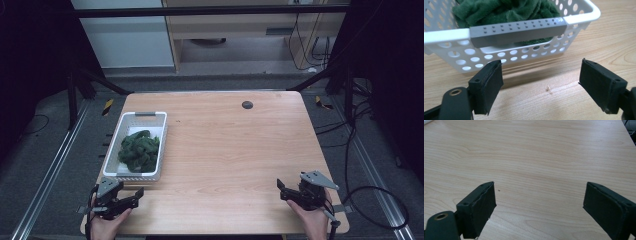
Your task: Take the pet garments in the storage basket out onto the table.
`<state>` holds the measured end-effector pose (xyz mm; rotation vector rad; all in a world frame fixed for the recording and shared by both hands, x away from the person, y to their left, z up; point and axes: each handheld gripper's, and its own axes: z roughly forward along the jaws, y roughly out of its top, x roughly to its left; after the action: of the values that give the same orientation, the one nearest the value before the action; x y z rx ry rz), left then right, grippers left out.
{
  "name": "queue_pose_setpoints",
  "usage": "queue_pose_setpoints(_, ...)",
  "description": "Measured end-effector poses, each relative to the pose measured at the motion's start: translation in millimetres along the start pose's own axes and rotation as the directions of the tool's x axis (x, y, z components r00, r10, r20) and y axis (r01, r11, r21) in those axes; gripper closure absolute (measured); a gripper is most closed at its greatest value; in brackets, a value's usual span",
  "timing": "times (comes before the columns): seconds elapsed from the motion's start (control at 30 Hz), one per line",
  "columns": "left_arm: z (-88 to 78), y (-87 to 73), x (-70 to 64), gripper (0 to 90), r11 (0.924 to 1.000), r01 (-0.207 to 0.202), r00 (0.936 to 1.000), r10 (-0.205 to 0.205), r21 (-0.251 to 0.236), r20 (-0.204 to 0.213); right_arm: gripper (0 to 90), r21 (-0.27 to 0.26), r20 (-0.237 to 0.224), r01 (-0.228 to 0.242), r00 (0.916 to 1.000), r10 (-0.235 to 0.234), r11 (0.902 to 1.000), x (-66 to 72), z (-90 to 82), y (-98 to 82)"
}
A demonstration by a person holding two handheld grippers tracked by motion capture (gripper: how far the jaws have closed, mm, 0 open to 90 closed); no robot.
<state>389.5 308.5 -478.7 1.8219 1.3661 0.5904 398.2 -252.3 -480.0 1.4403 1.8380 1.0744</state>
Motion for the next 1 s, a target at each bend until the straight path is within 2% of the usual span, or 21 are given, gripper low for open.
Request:
queue_pose_setpoints(0.1,-2.0,0.1,1.0,17.6,0.9998,0.018,0.9998,-0.018,-0.003,-0.005,11.7,0.006,0.004,0.007,1.0000,-0.007,1.0000,-3.5,-0.2,-1.8)
queue_pose_setpoints(0.13,-3.3,0.3,1.3,17.6,0.9997,0.021,0.9997,-0.021,-0.009,-0.009,11.6,0.009,0.000,-0.009,1.0000,0.009,0.9999,-4.0,-0.5,-2.0)
queue_pose_setpoints(0.23,-7.7,1.3,1.8,17.6,0.9988,0.038,0.9992,-0.038,-0.032,-0.006,12.1,0.003,0.006,-0.014,0.9999,0.014,0.9999,-5.8,-1.8,-2.0)
queue_pose_setpoints(0.47,-11.4,5.0,2.7,17.7,0.9985,0.036,0.9993,-0.037,-0.042,-0.010,12.7,0.004,0.012,0.004,0.9999,-0.004,1.0000,-4.4,-0.9,-1.7)
queue_pose_setpoints(0.6,-19.3,9.4,4.1,17.7,0.9954,0.054,0.9985,-0.055,-0.079,-0.006,12.9,0.001,0.007,0.013,0.9999,-0.013,0.9999,-1.7,-0.1,-1.0)
queue_pose_setpoints(0.7,-22.1,10.6,4.8,17.9,0.9942,0.062,0.9980,-0.063,-0.088,-0.007,12.9,0.003,0.003,0.008,1.0000,-0.008,1.0000,-0.6,0.1,-0.8)
queue_pose_setpoints(0.73,-24.3,12.0,4.9,18.5,0.9922,0.077,0.9968,-0.078,-0.099,-0.012,12.9,0.003,0.002,0.009,1.0000,-0.009,1.0000,-0.4,0.2,-1.0)
queue_pose_setpoints(0.8,-26.2,14.3,4.7,18.7,0.9899,0.083,0.9963,-0.085,-0.115,-0.015,12.9,0.003,0.005,0.014,0.9999,-0.014,0.9999,-0.8,0.5,-1.2)
queue_pose_setpoints(1.0,-29.1,19.9,5.7,19.3,0.9888,0.086,0.9961,-0.088,-0.122,-0.007,12.5,0.005,0.001,0.009,1.0000,-0.009,0.9999,-0.1,1.0,-1.6)
